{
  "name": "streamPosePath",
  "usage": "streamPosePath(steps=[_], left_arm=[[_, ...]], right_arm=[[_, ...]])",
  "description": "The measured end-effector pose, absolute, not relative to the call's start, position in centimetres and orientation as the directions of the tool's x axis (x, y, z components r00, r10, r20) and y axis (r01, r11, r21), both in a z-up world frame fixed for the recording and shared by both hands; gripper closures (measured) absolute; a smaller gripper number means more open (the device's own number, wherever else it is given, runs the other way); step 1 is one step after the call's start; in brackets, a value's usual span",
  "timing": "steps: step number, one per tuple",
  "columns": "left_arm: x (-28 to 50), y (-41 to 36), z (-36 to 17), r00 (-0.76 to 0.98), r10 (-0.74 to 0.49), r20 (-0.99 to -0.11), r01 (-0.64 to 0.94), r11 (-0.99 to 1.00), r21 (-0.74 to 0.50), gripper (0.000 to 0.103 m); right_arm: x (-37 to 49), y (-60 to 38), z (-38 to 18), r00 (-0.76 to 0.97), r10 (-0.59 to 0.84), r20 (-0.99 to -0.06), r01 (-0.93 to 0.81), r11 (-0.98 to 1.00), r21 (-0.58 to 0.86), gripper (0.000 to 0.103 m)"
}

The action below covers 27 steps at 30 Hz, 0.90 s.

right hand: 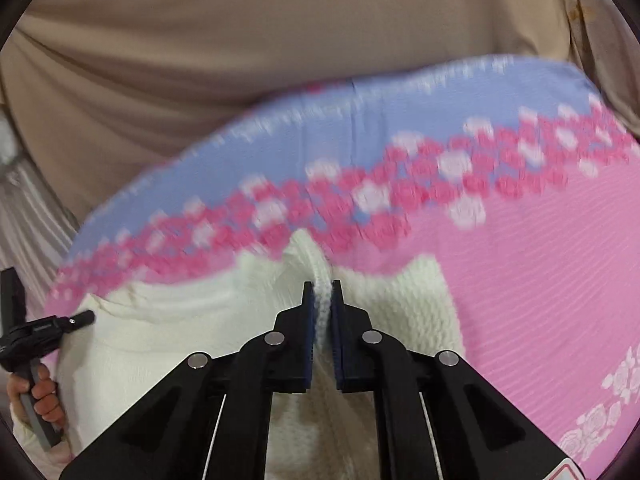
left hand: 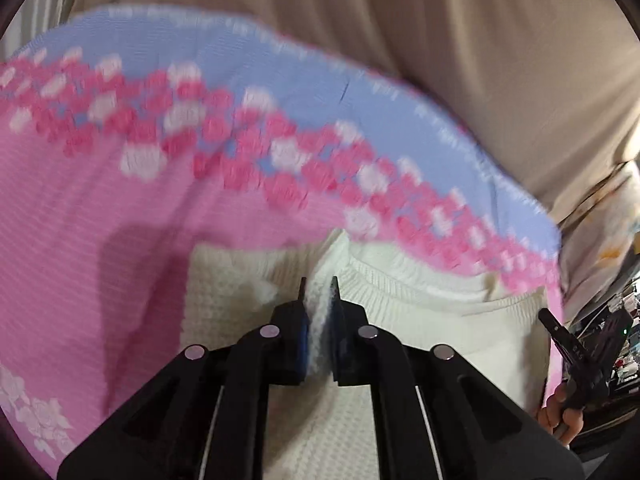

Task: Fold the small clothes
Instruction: 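Open both grippers and release the folded sweater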

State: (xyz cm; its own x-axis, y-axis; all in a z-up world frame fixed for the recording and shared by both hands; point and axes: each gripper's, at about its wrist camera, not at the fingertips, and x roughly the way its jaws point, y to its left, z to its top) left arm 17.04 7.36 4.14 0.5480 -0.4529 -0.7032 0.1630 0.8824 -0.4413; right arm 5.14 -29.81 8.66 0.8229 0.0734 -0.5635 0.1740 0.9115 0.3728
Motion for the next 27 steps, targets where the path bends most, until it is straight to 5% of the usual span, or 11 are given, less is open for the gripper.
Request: streamPosePath(steps=[3, 8, 13, 16, 18, 20, 24, 27], left_arm=[[16.1, 8.8, 7.7, 0.641, -0.452, -0.62, 0.179, 0.874, -0.453, 0.096], [20.2, 7.1, 1.9, 0.545, -0.354, -0.76, 0.126, 0.931, -0.343, 0.096], [20.7, 6.7, 0.8, 0.55, -0.324, -0.77, 0.097, 0.94, -0.326, 0.094], [18.8, 6.4, 2.6, 0.592, -0.272, -0.759, 0.107, 0.959, -0.261, 0.089], [15.8, 6.4, 5.0, 0.653, -0.266, -0.709, 0.122, 0.961, -0.249, 0.068], [12.0, 5.7, 7.5, 0.699, -0.31, -0.645, 0.169, 0.947, -0.271, 0.053], [6.7, 0.1, 8.0, 0.613, -0.437, -0.659, 0.368, 0.895, -0.251, 0.052], [4.5, -3.5, 4.6, 0.53, -0.427, -0.733, 0.442, 0.877, -0.19, 0.053]], right_arm=[[2.5, -31.3, 11.5, 0.906, 0.073, -0.417, 0.132, 0.887, 0.442, 0.096], [9.1, -34.1, 3.4, 0.684, 0.002, -0.729, 0.347, 0.879, 0.328, 0.097], [9.8, -32.6, 4.2, 0.664, -0.035, -0.747, 0.342, 0.903, 0.261, 0.095], [7.5, -31.5, 6.3, 0.694, -0.104, -0.713, 0.385, 0.89, 0.245, 0.085], [4.9, -29.2, 8.2, 0.743, -0.139, -0.655, 0.368, 0.902, 0.226, 0.076], [3.4, -25.2, 9.1, 0.778, -0.035, -0.627, 0.237, 0.941, 0.241, 0.075], [2.7, -15.2, 7.2, 0.671, 0.324, -0.667, -0.093, 0.929, 0.358, 0.075], [2.3, -12.5, 4.8, 0.603, 0.337, -0.723, -0.147, 0.938, 0.314, 0.086]])
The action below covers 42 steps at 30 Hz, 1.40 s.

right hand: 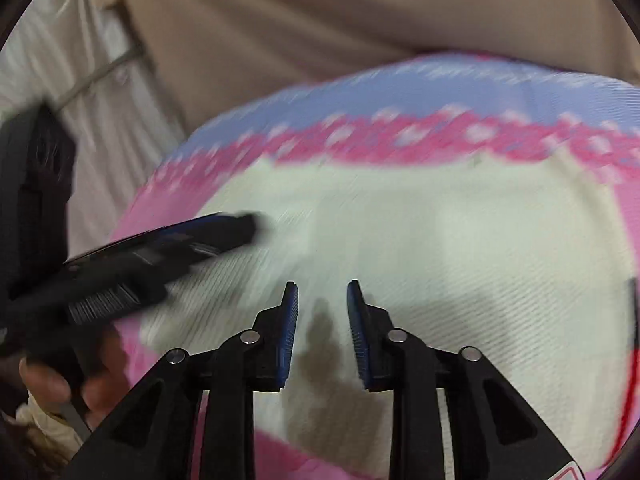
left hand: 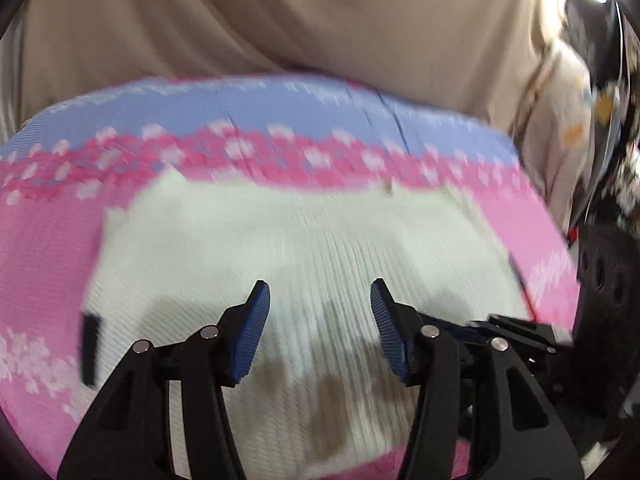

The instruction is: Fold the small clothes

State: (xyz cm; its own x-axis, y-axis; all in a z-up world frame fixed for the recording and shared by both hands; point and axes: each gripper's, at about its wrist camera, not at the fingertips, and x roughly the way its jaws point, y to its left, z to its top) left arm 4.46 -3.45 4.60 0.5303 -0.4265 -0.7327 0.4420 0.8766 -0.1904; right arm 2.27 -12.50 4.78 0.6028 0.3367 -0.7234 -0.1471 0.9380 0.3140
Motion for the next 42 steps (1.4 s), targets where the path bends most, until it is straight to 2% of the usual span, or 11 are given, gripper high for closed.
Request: streamPosePath(steps=[9, 12, 16, 20, 24, 28, 31, 34, 36, 40, 42], left_arm=[[2.1, 7.2, 0.8, 0.537, -0.258, -0.803, 0.233, 0.96, -0.152, 0.081], [1.8, 9.5, 0.9, 0.514, -0.286, -0.809, 0.176, 0.958, -0.228, 0.085], [2.3, 8.4, 3.7, 0.571, -0.325, -0.754, 0.184, 0.945, -0.269, 0.079], [5.0, 5.6, 4.9, 0.6, -0.33, -0.728, 0.214, 0.944, -0.252, 0.075], [7.9, 4.9, 1.7, 0.565, -0.228, -0.793, 0.159, 0.973, -0.167, 0.075], [7.0, 8.4, 1.5, 0.568, -0.279, -0.774, 0.119, 0.959, -0.258, 0.079], [7.3, 9.6, 2.8, 0.589, -0.272, -0.761, 0.088, 0.958, -0.275, 0.079], [10.2, 8.9, 4.0, 0.608, -0.295, -0.737, 0.096, 0.949, -0.301, 0.055], [12.2, 8.1, 4.1, 0.603, -0.308, -0.735, 0.092, 0.943, -0.32, 0.027], [16.5, 7.0, 2.4, 0.549, -0.359, -0.755, 0.061, 0.918, -0.392, 0.028], [17.8, 6.7, 1.6, 0.541, -0.334, -0.772, 0.042, 0.927, -0.372, 0.049]], right_arm=[[-7.9, -29.6, 1.4, 0.591, -0.005, -0.807, 0.33, 0.914, 0.237, 0.103], [-9.3, -31.1, 1.7, 0.614, 0.034, -0.789, 0.357, 0.88, 0.315, 0.103], [-7.2, -28.2, 5.4, 0.698, -0.03, -0.716, 0.299, 0.92, 0.252, 0.089], [-2.4, -24.8, 6.5, 0.723, 0.024, -0.69, 0.191, 0.954, 0.233, 0.088], [0.6, -26.3, 2.8, 0.631, -0.15, -0.761, 0.303, 0.951, 0.064, 0.091], [-1.2, -28.2, 4.0, 0.617, -0.183, -0.765, 0.346, 0.937, 0.054, 0.099], [-0.8, -28.4, 6.3, 0.662, -0.149, -0.735, 0.324, 0.94, 0.102, 0.079], [1.9, -28.5, 7.9, 0.705, -0.168, -0.689, 0.312, 0.946, 0.088, 0.053], [4.6, -28.9, 7.7, 0.696, -0.158, -0.7, 0.307, 0.947, 0.091, 0.049], [9.4, -30.1, 4.8, 0.626, -0.122, -0.77, 0.328, 0.937, 0.118, 0.047], [10.2, -30.2, 3.9, 0.606, -0.125, -0.786, 0.331, 0.938, 0.105, 0.059]])
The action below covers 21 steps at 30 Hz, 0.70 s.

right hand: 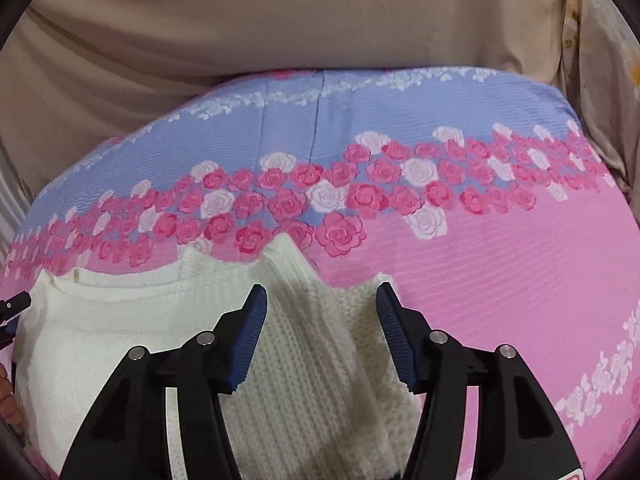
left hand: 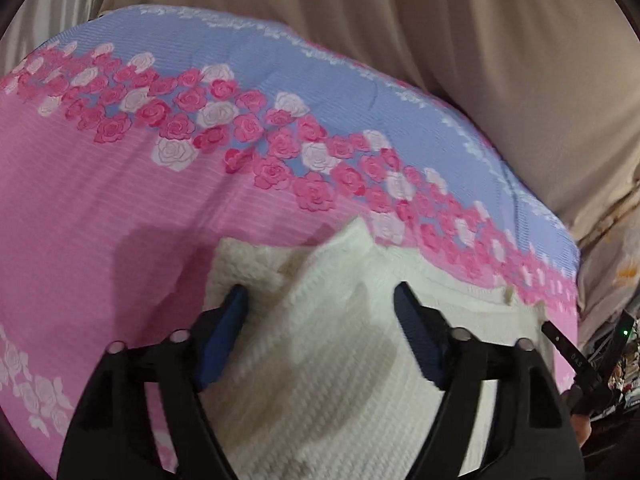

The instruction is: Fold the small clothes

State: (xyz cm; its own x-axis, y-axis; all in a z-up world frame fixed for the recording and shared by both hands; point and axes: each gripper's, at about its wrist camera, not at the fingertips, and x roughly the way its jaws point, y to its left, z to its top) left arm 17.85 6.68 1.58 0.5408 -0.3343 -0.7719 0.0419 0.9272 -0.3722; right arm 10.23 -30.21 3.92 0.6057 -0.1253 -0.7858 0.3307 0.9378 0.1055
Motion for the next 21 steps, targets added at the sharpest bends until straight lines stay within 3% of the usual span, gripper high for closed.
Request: streamPosePath(steps=[1, 2, 4, 6, 8, 11, 15, 18, 19, 21], left_arm=[[18.1, 6.5, 1.7, 0.551, -0.32, -0.771, 0.053, 0.935, -0.35, 0.061], [18.3, 6.4, 1.9, 0.551, -0.331, -0.766, 0.076, 0.934, -0.348, 0.1], [18.5, 6.7, 2.1, 0.551, -0.355, -0.755, 0.087, 0.924, -0.371, 0.098], [18.5, 6.8, 2.4, 0.585, -0.305, -0.752, 0.082, 0.944, -0.319, 0.098], [18.7, 7.6, 2.2, 0.592, -0.289, -0.753, 0.07, 0.949, -0.309, 0.099], [19.7, 8.3, 0.3, 0.565, -0.292, -0.772, 0.042, 0.944, -0.326, 0.099], [19.5, 8.3, 0.4, 0.572, -0.287, -0.769, 0.04, 0.945, -0.324, 0.098], [17.7, 8.1, 2.1, 0.587, -0.302, -0.751, 0.052, 0.94, -0.337, 0.095], [16.7, 8.0, 3.0, 0.602, -0.306, -0.737, 0.063, 0.939, -0.338, 0.092], [13.9, 7.2, 5.1, 0.644, -0.289, -0.708, 0.091, 0.948, -0.305, 0.068]], right_arm=[[10.3, -30.0, 4.1, 0.618, -0.097, -0.78, 0.301, 0.946, 0.121, 0.096], [9.9, -29.9, 4.6, 0.638, -0.087, -0.765, 0.297, 0.944, 0.14, 0.096], [8.7, -29.8, 6.6, 0.702, -0.117, -0.703, 0.303, 0.942, 0.146, 0.096], [7.6, -30.2, 8.3, 0.742, -0.134, -0.656, 0.306, 0.939, 0.155, 0.097], [7.7, -31.7, 7.8, 0.723, -0.158, -0.672, 0.338, 0.93, 0.145, 0.097], [9.4, -33.8, 3.0, 0.599, -0.169, -0.783, 0.404, 0.908, 0.113, 0.099], [8.8, -32.9, 5.3, 0.628, -0.2, -0.752, 0.405, 0.909, 0.097, 0.096], [6.4, -31.0, 8.2, 0.688, -0.245, -0.683, 0.411, 0.907, 0.088, 0.085], [5.4, -29.9, 9.1, 0.715, -0.223, -0.663, 0.385, 0.916, 0.108, 0.083], [3.8, -27.5, 10.3, 0.746, -0.156, -0.648, 0.307, 0.943, 0.127, 0.083]])
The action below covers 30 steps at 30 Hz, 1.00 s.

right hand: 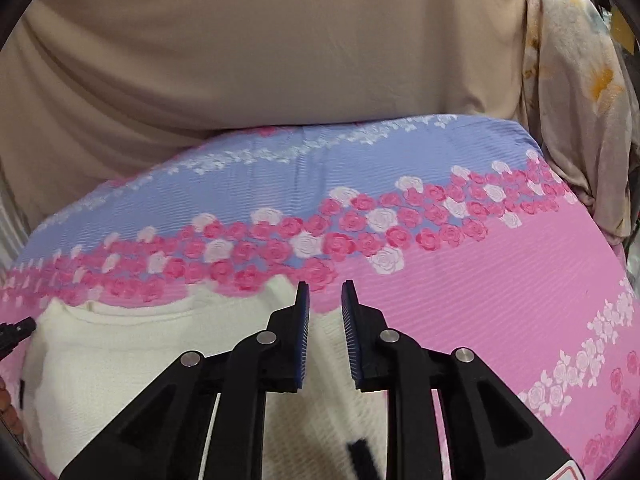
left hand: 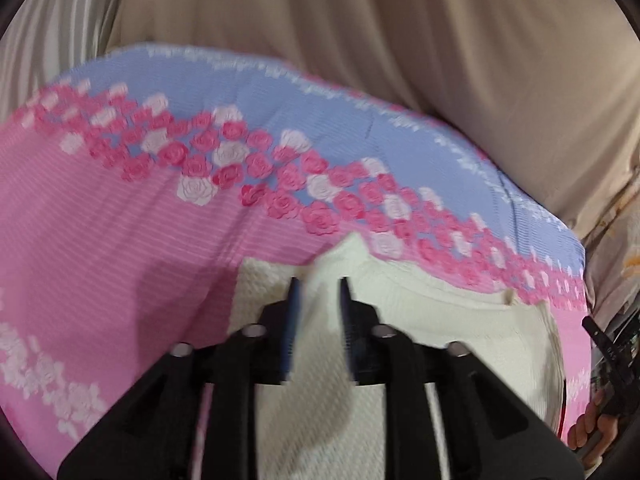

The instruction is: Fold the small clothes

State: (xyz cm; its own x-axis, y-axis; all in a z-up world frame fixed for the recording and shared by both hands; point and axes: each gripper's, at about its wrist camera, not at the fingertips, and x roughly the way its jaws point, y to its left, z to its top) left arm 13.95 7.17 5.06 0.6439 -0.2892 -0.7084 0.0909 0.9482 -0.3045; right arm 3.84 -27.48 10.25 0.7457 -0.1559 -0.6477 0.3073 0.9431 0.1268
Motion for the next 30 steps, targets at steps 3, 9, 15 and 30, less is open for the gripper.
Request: streamPosePath(steps=[3, 9, 15, 30], left_arm=[[9.7, 5.0, 6.7, 0.656, -0.315, -0.686, 0.18, 0.948, -0.263, 0.063], [4.5, 0.6, 2.2, 0.5, -0.35, -0.792, 0.306, 0.927, -0.217, 0.064], [2.8, 0.5, 0.9, 0.528, -0.307, -0.791, 0.277, 0.944, -0.181, 0.063], [1.8, 1.9, 1.7, 0.545, -0.302, -0.782, 0.244, 0.95, -0.196, 0.063]], right_arm=[[2.2, -21.3, 9.5, 0.73, -0.03, -0.682, 0.144, 0.983, 0.111, 0.083], [1.4, -14.9, 3.4, 0.588, 0.108, -0.801, -0.001, 0.991, 0.133, 0.084], [-0.4, -14.1, 5.3, 0.623, 0.168, -0.764, -0.032, 0.981, 0.189, 0.083], [1.3, -10.8, 4.1, 0.604, 0.136, -0.785, -0.069, 0.991, 0.118, 0.08]])
